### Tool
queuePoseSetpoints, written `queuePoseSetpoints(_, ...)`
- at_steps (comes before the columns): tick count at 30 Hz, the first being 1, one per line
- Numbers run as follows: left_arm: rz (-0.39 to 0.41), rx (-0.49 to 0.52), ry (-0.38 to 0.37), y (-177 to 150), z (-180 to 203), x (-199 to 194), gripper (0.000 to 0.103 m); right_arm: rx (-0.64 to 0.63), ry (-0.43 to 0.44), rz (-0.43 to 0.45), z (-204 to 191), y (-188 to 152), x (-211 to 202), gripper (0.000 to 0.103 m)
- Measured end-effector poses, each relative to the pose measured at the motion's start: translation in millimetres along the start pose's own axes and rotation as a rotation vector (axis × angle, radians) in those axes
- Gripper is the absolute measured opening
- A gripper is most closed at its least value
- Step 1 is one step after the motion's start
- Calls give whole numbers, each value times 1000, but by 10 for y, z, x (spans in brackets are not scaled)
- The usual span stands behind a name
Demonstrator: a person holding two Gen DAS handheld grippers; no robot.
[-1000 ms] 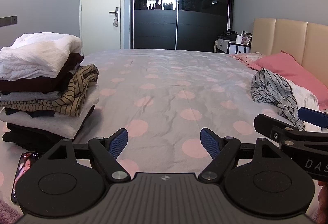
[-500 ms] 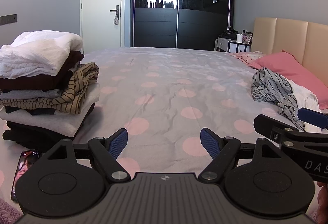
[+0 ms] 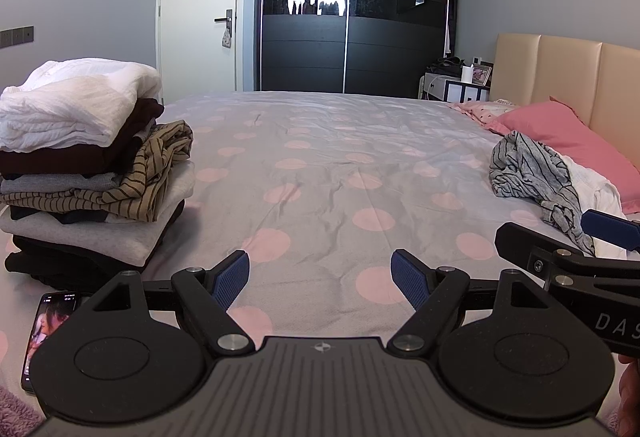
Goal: Fold clothes
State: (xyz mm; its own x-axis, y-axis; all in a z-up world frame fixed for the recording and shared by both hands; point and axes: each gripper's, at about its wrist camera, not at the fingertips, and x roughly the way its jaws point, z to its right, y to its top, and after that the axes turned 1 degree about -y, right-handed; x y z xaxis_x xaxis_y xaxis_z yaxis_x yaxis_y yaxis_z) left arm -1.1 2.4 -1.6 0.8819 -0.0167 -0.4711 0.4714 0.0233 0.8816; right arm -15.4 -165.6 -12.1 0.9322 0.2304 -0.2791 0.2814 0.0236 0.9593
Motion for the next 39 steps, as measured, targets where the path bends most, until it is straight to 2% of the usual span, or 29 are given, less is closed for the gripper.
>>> queuePoseSetpoints(28, -11, 1, 0, -18, 8, 19, 78, 4, 2, -5, 4, -22, -1, 100)
queuePoseSetpoints(39, -103, 20, 6, -60, -5, 229, 78, 0, -24, -84, 150, -11, 149, 100)
